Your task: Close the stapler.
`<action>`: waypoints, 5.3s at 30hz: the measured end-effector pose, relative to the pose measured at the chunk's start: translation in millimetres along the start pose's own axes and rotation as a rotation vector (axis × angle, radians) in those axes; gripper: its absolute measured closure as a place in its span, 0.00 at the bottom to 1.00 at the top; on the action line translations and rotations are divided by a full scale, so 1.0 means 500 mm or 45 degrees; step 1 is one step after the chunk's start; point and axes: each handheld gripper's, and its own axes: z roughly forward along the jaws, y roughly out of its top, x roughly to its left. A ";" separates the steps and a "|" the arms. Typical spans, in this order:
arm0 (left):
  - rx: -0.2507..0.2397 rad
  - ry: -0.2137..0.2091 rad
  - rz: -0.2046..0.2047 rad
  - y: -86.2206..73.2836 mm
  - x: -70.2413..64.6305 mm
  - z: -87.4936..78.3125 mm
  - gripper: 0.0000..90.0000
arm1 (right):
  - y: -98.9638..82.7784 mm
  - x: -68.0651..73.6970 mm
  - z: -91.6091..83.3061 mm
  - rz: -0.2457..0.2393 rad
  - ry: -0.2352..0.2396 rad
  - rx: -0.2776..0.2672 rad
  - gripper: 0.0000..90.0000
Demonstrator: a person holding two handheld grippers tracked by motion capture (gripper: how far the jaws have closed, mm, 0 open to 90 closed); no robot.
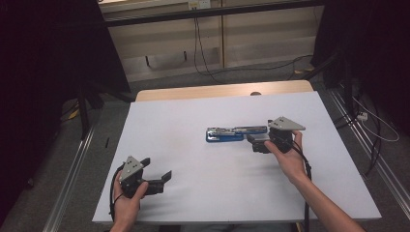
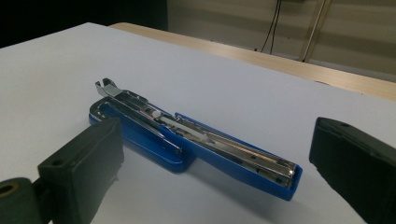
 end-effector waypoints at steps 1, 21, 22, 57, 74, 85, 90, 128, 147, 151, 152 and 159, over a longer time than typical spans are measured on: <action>-0.001 -0.004 0.005 0.000 0.000 0.001 0.05 | -0.001 -0.003 -0.003 0.006 -0.002 -0.005 0.03; 0.014 -0.049 0.040 0.006 -0.011 0.009 0.05 | -0.040 -0.038 -0.047 -0.030 -0.115 0.061 0.07; 0.013 -0.037 0.041 0.006 -0.012 0.009 0.06 | -0.041 -0.040 -0.051 -0.028 -0.107 0.062 0.08; -0.035 -0.113 0.049 0.076 -0.063 0.139 0.04 | -0.053 -0.064 -0.047 0.008 0.032 0.085 0.80; -0.005 -0.180 0.062 0.119 -0.067 0.216 0.11 | -0.054 -0.064 -0.043 0.005 0.024 0.100 1.00; 0.008 -0.234 0.020 0.148 -0.057 0.247 0.31 | -0.055 -0.065 -0.040 0.002 0.040 0.105 1.00; 0.040 -0.244 0.030 0.157 -0.052 0.266 0.42 | -0.057 -0.068 -0.040 0.013 0.030 0.115 1.00; 0.152 -0.213 0.105 0.150 -0.038 0.366 1.00 | -0.058 -0.068 -0.023 0.017 0.033 0.153 1.00; 0.197 -0.242 0.126 0.136 -0.043 0.386 1.00 | -0.056 -0.080 -0.008 0.005 0.024 0.202 1.00; 0.194 -0.248 0.113 0.134 -0.043 0.387 1.00 | -0.057 -0.082 0.000 0.000 0.024 0.226 1.00; 0.192 -0.250 0.111 0.134 -0.043 0.387 1.00 | -0.057 -0.081 0.002 -0.003 0.023 0.235 1.00; 0.186 -0.255 0.131 0.134 -0.051 0.390 1.00 | -0.056 -0.078 0.009 -0.016 0.027 0.255 1.00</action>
